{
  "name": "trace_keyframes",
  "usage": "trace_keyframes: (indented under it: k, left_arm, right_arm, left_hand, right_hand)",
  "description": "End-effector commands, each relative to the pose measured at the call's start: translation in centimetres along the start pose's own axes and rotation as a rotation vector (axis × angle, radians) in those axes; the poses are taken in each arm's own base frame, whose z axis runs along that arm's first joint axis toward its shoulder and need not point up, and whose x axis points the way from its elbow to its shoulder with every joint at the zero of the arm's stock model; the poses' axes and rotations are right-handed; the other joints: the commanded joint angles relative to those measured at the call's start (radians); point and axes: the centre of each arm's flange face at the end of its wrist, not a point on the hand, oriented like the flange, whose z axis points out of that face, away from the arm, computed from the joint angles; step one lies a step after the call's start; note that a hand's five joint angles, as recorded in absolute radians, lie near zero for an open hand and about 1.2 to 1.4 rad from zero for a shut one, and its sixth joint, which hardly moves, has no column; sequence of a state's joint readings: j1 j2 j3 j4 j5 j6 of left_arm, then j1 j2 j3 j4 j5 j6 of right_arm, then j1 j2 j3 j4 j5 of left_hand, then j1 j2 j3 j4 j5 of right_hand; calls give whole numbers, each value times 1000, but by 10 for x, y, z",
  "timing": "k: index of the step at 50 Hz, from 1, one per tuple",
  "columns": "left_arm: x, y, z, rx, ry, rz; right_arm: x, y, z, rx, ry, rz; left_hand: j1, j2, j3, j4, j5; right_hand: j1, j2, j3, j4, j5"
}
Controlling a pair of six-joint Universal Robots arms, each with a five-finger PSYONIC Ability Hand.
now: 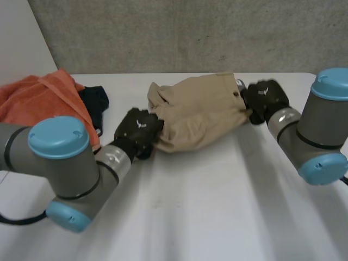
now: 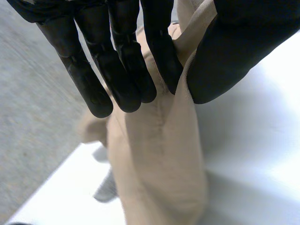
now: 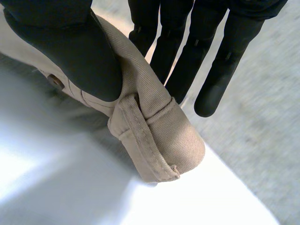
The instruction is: Fold the laundry.
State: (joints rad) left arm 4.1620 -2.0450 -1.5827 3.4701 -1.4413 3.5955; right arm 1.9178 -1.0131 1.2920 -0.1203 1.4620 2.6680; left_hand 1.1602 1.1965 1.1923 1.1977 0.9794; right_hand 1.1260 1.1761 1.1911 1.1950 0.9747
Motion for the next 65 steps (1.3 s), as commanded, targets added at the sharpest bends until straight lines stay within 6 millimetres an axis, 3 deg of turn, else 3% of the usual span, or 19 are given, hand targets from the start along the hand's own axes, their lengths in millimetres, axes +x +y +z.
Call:
trace_keyframes:
  k: [1,6,17,24,27,33,34,37,38,39,41,45,51,57,60,65]
  left_arm:
    - [-8,-36,-44,-24,8,-8]
    - [-6,-51,-69,-43,35,-4]
    - [29,-36,-105,-254,218,-3]
    - [50,-38,-138,-401,372,7]
    - [53,-41,-141,-408,398,9]
    - [50,-45,-131,-387,388,4]
    - [48,-48,-125,-377,380,1]
    - [44,-52,-119,-362,365,0]
    - [42,-56,-114,-343,355,1]
    - [40,-58,-111,-333,348,1]
    - [37,-61,-105,-314,334,0]
    - [27,-62,-84,-275,285,-6]
    - [14,-69,-61,-189,216,-5]
    - [-6,-69,-20,-38,93,3]
    - [-17,-64,-15,-37,58,-6]
    - [-16,-59,-16,-50,62,-21]
  right_arm:
    - [3,-8,-45,-129,-61,-48]
    - [3,-18,-80,-195,-106,-88]
    - [-13,8,-115,-372,-237,-211]
    - [-20,17,-162,-521,-412,-360]
    - [-18,25,-170,-577,-456,-372]
    - [-16,22,-167,-560,-451,-373]
    - [-12,17,-162,-539,-428,-372]
    - [-7,8,-153,-485,-384,-359]
    - [-3,2,-146,-446,-346,-333]
    - [-1,-1,-143,-429,-326,-318]
    - [4,-9,-135,-381,-277,-282]
    - [15,-25,-122,-293,-203,-233]
    - [21,-32,-96,-225,-147,-146]
    - [23,-22,-41,-95,-65,-52]
    - [14,-17,-7,24,-43,-46]
    - [-1,-2,39,141,-28,-60]
  left_hand:
    - [236,200,204,199,242]
    - [236,200,204,199,242]
    - [236,200,204,199,242]
    - [236,200,204,199,242]
    - [236,200,204,199,242]
    - [236,200,204,199,242]
    - [236,200,204,199,242]
    - [236,200,204,199,242]
    - [100,64,68,62,106]
    - [-207,-243,-239,-244,-200]
    - [-578,-615,-610,-616,-572]
    - [-694,-730,-726,-731,-688]
    - [-817,-854,-850,-855,-811]
    - [-820,-857,-853,-858,-814]
    - [-820,-857,-853,-858,-814]
    - [-823,-860,-855,-861,-817]
  right_hand:
    - [270,220,205,201,247]
    - [270,220,205,201,247]
    - [270,220,205,201,247]
    - [270,220,205,201,247]
    - [270,220,205,201,247]
    - [263,212,197,194,239]
    - [21,-29,-44,-48,-2]
    - [-314,-365,-380,-383,-338]
    - [-711,-761,-776,-780,-734]
    - [-927,-977,-992,-996,-951]
    - [-951,-1002,-1017,-1020,-975]
    - [-951,-1002,-1017,-1020,-975]
    - [-951,-1002,-1017,-1020,-975]
    - [-951,-1002,-1017,-1020,-975]
    - [-951,-1002,-1017,-1020,-975]
    - [-951,-1002,-1017,-1020,-975]
